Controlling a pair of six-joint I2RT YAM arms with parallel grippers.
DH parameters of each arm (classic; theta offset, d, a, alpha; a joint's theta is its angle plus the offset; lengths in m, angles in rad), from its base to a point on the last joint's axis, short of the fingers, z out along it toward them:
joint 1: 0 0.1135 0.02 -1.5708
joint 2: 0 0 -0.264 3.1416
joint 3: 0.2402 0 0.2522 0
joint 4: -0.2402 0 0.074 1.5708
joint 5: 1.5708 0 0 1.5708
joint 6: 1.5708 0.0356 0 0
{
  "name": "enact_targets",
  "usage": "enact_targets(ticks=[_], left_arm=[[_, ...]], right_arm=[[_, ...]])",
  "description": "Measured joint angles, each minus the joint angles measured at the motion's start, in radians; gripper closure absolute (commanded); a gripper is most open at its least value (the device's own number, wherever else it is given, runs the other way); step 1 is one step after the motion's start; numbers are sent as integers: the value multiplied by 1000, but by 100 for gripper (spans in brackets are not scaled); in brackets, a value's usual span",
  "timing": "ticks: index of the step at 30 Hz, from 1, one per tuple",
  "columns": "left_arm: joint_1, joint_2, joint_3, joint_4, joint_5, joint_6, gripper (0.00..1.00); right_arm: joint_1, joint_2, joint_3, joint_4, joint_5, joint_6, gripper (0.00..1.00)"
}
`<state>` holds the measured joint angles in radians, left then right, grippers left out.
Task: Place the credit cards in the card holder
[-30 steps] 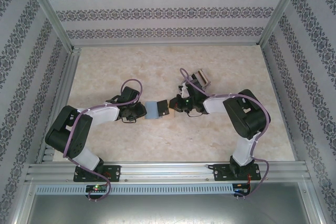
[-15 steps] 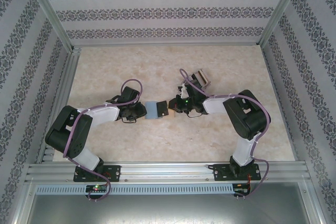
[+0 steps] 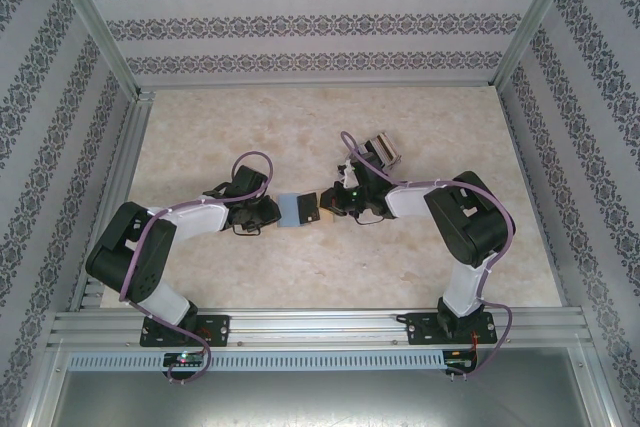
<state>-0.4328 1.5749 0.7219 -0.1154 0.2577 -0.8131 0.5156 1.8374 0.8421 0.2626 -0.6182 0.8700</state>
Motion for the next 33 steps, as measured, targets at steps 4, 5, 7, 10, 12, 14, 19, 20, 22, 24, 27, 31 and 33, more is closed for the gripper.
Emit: enact_targets(ticks=[4,5,7,10,12,14,19,20,22,24,27,31,33], left_arm=[[0,-2,0,-4,0,0,78],[0,-3,0,-4,0,0,78],[0,-6,0,-4,0,0,78],[0,-7,0,-4,0,0,78],[0,-7,0,-4,0,0,77],[0,-7,0,-4,0,0,77],[-6,-7,0,-4,0,0,77],[-6,-7,0,-4,0,0,77],[-6,-7,0,-4,-1,0,77],[-6,-7,0,-4,-1,0,77],[-6,-7,0,-4,0,0,77],[-6,-7,0,-4,0,0,77],[-6,-7,0,-4,0,0,77]], right_arm=[[0,0,0,0,0,0,92],[0,0,0,0,0,0,92],[1,0,0,2,4,0,92],[5,0,0,4,18,0,92],[10,0,0,5,31,0,92],[11,0,0,11,43,0,92],[24,4,0,19,69,-1,93],[26,4,0,19,74,-1,93],[31,4,0,19,84,-2,93],[37,4,0,18,99,-6,93],[47,3,0,18,125,-13,93],[57,-4,0,18,156,-29,93],[59,-14,0,19,167,-34,93]])
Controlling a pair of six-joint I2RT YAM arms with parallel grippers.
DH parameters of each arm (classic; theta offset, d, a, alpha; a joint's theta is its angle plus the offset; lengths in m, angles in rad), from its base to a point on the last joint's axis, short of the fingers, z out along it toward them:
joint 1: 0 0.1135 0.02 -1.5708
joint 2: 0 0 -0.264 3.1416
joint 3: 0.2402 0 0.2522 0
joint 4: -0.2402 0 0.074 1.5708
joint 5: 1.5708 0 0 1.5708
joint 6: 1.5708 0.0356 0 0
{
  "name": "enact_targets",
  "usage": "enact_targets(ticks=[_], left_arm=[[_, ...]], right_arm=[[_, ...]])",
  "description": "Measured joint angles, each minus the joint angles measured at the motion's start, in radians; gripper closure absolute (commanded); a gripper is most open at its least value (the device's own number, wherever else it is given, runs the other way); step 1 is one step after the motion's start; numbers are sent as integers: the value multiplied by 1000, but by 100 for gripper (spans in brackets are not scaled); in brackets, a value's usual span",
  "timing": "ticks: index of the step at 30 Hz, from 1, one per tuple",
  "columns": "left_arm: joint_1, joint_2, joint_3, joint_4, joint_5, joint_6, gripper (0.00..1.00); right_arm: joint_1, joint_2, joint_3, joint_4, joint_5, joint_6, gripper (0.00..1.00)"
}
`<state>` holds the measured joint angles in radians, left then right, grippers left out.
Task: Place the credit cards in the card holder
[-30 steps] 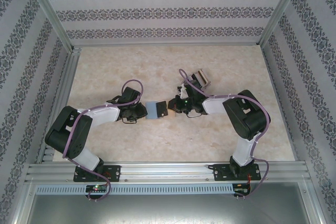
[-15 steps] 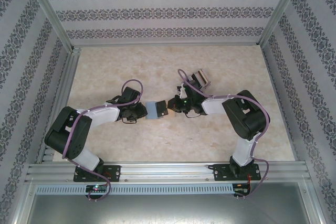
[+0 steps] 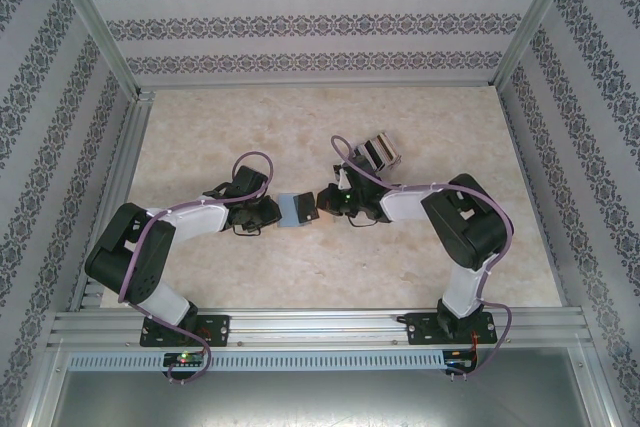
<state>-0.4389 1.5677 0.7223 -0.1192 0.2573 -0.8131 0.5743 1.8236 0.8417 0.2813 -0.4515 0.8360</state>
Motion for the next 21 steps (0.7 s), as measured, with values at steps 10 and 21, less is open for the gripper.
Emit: enact_targets(ticks=[10,21], left_arm=[[0,0,0,0,0,0,77],[0,0,2,0,0,0,77]], right_arm=[[0,-46,-2,8,34,-14,93],[24,-38,-18,45,70,-32,93]])
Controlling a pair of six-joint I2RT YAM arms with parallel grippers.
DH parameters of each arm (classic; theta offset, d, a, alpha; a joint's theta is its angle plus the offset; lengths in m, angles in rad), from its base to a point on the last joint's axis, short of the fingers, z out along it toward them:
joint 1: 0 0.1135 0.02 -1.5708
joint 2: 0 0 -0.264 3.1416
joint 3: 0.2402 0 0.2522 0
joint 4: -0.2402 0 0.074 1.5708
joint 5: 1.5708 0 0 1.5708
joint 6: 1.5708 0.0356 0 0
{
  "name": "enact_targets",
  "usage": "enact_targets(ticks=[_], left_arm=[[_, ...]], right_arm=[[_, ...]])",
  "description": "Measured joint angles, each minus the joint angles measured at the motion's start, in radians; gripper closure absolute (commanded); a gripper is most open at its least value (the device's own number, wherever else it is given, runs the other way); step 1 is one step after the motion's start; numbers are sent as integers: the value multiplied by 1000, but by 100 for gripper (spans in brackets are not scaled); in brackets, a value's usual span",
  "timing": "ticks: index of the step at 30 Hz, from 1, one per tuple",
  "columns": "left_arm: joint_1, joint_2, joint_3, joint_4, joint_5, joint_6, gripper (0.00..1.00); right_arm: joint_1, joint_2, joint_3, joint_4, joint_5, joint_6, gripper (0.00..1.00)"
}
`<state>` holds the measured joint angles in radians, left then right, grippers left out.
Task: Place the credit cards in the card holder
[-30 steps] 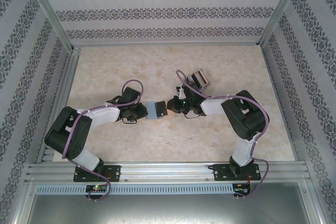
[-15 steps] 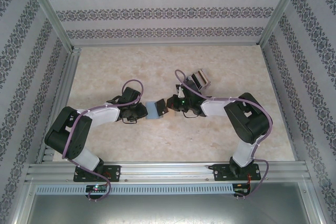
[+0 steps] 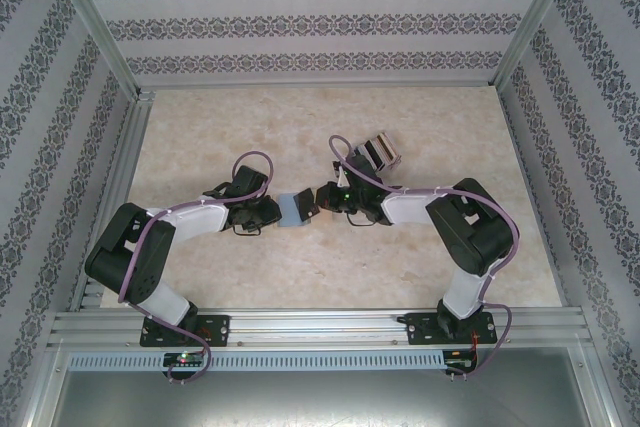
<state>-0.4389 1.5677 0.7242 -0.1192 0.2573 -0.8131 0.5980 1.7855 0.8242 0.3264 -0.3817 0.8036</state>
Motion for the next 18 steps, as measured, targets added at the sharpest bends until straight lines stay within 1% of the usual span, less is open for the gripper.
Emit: enact_targets(ticks=[10,18], left_arm=[[0,0,0,0,0,0,77],[0,0,0,0,0,-1,77]], right_arm=[[27,0,-1,19,33,-26,91],[29,16,-1,42,14,-22,90]])
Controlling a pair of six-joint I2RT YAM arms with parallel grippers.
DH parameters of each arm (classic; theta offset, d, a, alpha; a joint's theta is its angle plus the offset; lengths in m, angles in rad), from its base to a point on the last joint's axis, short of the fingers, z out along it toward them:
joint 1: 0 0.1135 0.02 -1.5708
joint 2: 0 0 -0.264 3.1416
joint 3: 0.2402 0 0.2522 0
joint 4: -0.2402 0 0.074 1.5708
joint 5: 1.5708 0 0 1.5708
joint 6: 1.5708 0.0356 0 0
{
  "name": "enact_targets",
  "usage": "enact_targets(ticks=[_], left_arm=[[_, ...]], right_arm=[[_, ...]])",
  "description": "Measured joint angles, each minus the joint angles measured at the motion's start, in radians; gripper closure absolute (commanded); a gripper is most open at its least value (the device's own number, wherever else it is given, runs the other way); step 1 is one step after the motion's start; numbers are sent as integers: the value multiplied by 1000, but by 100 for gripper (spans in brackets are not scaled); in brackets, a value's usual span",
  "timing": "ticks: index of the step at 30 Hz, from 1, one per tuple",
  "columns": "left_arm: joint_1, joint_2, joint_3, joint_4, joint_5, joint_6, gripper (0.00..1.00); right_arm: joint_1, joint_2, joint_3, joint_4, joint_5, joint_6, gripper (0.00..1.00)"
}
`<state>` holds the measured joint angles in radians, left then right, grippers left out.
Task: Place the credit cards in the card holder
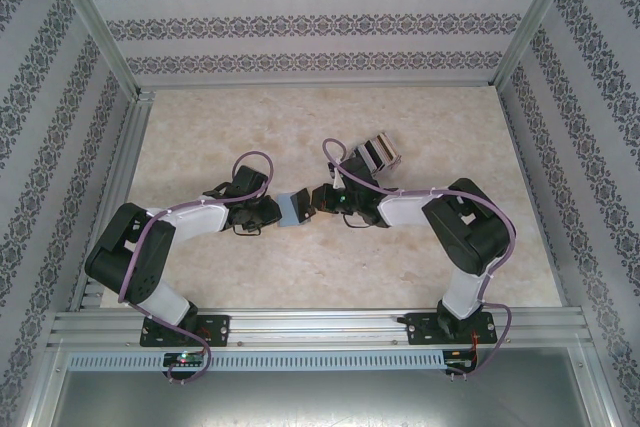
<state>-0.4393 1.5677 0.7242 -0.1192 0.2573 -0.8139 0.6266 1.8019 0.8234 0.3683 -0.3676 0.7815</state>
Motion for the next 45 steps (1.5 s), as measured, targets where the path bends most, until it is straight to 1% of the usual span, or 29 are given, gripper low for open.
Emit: enact_targets(ticks=[4,10,12,13,15,20,27,36,45], left_arm=[[0,0,0,0,0,0,77],[0,0,0,0,-3,0,77],[0,0,0,0,-3,0,77],[0,0,0,0,-3,0,77],[0,0,0,0,-3,0,77],[0,0,0,0,-3,0,77],[0,0,0,0,-3,0,77],[0,0,0,0,-3,-2,77],[0,0,0,0,-3,-2,77]], right_arm=[[0,10,-1,26,-13,10,89],[0,26,-2,77,-72,48,83],[-1,40,-2,94,-97,59,78],[-1,46,-2,99,-108,62,78],[-2,57,-2,103,-130,74,79],[-3,61,-2,105,-150,82,89],[-16,61,-18,104,-149,76,95],[-16,69,-19,126,-138,49,98],[-16,87,-26,183,-118,38,99]])
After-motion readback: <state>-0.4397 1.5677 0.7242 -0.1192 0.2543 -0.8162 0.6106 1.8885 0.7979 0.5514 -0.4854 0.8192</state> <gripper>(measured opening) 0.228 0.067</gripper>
